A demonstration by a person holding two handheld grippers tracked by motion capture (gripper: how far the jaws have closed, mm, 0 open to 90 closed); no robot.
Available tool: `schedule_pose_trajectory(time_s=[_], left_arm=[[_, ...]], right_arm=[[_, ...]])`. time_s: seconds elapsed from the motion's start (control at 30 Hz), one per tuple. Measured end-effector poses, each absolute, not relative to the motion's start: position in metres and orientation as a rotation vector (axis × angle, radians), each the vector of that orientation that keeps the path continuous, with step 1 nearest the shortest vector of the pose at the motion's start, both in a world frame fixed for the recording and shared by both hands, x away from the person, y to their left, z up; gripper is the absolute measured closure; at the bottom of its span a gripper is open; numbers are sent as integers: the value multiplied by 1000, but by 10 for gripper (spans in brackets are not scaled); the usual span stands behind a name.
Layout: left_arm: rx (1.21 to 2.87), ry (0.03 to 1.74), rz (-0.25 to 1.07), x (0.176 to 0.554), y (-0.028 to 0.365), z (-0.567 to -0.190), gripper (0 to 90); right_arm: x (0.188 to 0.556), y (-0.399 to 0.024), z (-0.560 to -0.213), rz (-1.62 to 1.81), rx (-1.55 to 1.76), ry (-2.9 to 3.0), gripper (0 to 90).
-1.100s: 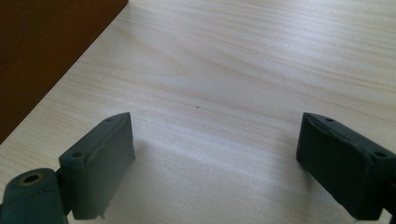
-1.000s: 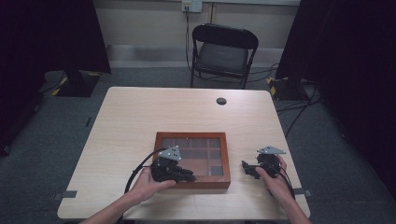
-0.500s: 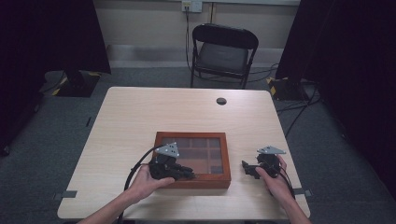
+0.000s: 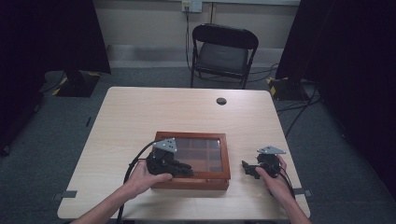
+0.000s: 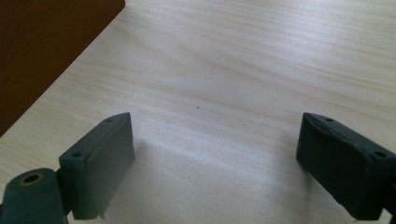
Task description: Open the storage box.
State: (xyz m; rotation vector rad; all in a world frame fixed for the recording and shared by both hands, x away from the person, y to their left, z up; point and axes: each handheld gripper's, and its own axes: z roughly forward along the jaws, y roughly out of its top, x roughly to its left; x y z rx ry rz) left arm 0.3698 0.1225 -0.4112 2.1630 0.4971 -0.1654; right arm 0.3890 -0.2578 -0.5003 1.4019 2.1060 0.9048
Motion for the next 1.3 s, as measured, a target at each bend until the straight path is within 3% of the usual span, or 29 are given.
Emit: schedule_pose_trajectory(time_s=[1.3], left_arm=[[2137, 522, -155, 384, 121, -371, 809]], right_arm=[[389, -258, -500, 904, 1400, 2109, 105]])
